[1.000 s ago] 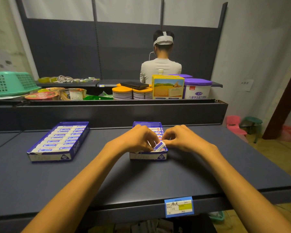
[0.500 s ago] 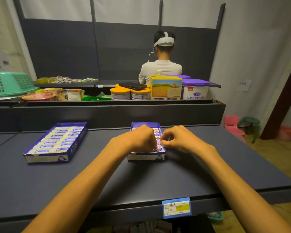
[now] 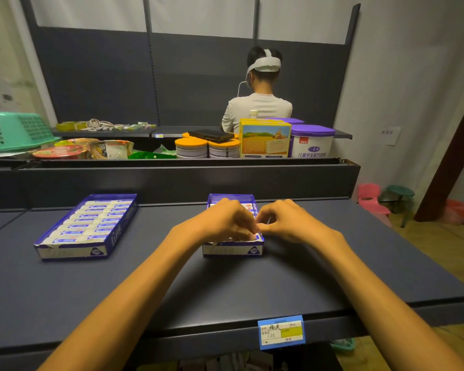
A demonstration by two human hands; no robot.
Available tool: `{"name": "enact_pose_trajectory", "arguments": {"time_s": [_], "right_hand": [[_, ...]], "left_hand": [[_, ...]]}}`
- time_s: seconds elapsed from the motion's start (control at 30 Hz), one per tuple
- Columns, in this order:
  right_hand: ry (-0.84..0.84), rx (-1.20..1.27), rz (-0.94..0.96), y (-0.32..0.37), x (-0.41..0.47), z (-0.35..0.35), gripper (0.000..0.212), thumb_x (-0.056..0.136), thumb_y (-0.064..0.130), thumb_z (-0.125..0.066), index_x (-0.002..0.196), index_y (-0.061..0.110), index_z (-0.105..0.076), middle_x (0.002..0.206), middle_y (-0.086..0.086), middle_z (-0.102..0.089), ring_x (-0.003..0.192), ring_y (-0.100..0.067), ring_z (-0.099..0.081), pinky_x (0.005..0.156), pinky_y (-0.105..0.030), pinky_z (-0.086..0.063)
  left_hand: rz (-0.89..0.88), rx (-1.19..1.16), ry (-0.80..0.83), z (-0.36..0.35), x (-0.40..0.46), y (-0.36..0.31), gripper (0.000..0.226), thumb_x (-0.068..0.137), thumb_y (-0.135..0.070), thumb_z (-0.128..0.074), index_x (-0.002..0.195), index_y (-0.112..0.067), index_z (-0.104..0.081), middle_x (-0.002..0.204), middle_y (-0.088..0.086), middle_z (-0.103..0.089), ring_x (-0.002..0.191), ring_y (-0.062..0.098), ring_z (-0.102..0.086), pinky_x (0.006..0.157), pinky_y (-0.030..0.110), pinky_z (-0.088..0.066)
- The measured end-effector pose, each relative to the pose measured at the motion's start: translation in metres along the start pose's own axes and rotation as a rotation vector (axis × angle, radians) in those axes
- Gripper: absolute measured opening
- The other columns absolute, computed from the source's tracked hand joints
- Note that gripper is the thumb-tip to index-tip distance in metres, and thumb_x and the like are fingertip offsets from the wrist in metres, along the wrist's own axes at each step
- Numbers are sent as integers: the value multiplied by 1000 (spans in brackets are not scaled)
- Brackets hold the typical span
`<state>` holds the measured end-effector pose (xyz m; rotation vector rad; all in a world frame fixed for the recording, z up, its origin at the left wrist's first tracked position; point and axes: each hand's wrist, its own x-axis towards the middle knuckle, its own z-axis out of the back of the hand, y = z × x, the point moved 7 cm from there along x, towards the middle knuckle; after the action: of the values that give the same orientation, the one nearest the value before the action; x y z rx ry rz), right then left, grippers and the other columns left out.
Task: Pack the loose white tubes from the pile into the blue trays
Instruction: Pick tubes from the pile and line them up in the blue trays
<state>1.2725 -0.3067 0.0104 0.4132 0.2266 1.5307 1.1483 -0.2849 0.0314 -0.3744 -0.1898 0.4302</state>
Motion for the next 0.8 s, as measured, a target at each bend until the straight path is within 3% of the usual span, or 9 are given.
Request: {"name": "enact_pose_trajectory", "arguments": {"time_s": [0.07,0.17,0.33,0.5,0.6,0.8], "right_hand": [[7,2,-6,0,0,0,23,82,49,-70,95,29,-67,94,13,-65,86,-5,-60,77,-32,-59],[-3,-21,-9,1,0,2,21,82,49,-70,90,30,-65,89,15,-63,83,-4,-60,75,-31,-58],[-11,-37,-24,4,-1,6,15,84,45,-69,84,30,-66,85,13,-63,80,-6,-61,76,-32,-57],[-22,-8,-29,3,-4,7,25,84,47,-68,95,26,-71,96,9,-70,79,-4,-59,68,-24,-52],[-10,13,-28,3,-4,5,27,83,47,-69,99,25,-70,102,7,-70,86,-6,-62,75,-30,-57],[16,33,-24,4,-5,4,30,85,42,-69,108,23,-67,110,5,-68,99,-10,-61,78,-28,-56]], "left_hand": [[10,22,7,0,1,-2,24,88,-20,-68,112,-15,-71,110,4,-72,95,14,-66,71,10,-48],[32,121,27,0,6,-8,24,90,-19,-66,112,-14,-72,110,5,-71,98,17,-65,80,21,-51],[68,252,39,-10,20,-13,22,91,-18,-62,108,-8,-72,107,10,-70,89,19,-64,72,21,-44],[83,271,46,-13,20,-7,21,91,-17,-63,108,-8,-72,109,11,-70,94,22,-65,83,28,-53],[51,232,79,-7,13,-4,22,90,-16,-65,110,-10,-73,109,7,-71,93,20,-66,83,28,-55],[74,219,168,-2,5,6,25,87,-7,-67,110,-15,-73,109,4,-71,95,16,-65,88,31,-55]]}}
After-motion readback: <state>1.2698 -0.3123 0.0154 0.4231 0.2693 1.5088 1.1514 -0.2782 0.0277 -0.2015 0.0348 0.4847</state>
